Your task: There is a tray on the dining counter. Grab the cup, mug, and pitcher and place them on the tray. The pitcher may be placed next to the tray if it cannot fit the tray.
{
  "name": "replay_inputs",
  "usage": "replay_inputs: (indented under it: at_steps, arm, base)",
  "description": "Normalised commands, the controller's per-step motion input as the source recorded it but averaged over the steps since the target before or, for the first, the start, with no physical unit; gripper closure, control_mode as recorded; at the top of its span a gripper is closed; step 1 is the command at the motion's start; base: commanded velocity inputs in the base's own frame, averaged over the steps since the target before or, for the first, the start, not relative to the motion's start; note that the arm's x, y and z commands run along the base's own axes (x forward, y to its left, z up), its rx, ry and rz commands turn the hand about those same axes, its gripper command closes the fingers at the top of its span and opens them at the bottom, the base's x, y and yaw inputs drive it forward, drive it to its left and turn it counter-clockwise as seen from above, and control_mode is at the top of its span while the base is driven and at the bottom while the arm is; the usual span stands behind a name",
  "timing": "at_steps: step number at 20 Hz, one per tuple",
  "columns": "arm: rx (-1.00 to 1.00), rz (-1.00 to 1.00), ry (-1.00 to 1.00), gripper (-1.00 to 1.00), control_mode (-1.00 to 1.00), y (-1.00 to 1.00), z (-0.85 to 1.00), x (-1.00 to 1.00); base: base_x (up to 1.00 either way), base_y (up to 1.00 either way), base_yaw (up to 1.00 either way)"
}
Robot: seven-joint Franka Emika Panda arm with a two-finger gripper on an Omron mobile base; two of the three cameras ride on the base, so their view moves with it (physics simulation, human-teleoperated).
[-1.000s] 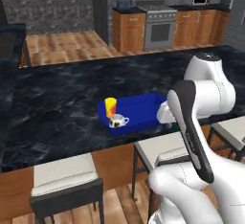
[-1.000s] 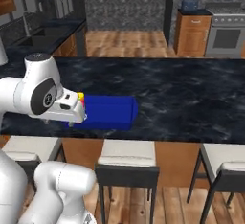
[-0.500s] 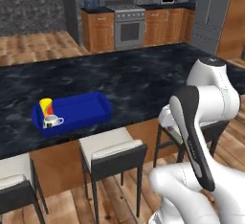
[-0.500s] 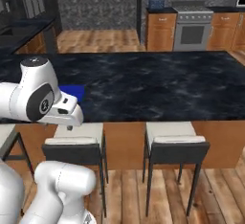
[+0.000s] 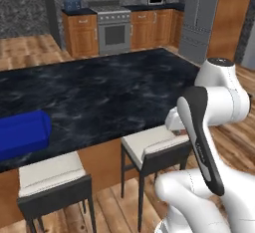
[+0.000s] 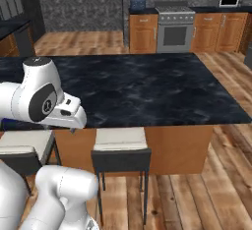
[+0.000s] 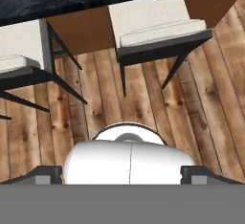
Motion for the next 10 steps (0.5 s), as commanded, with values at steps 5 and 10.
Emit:
replay_inputs:
  at_steps: [5,10]
  arm:
    - [0.00,0.00,0.00,-1.00,1.00,0.00,0.00,0.00]
    - [0.00,0.00,0.00,-1.00,1.00,0.00,0.00,0.00]
  base:
    - [0.82,-1.00,0.00]
    - [0.74,-1.00,0.00]
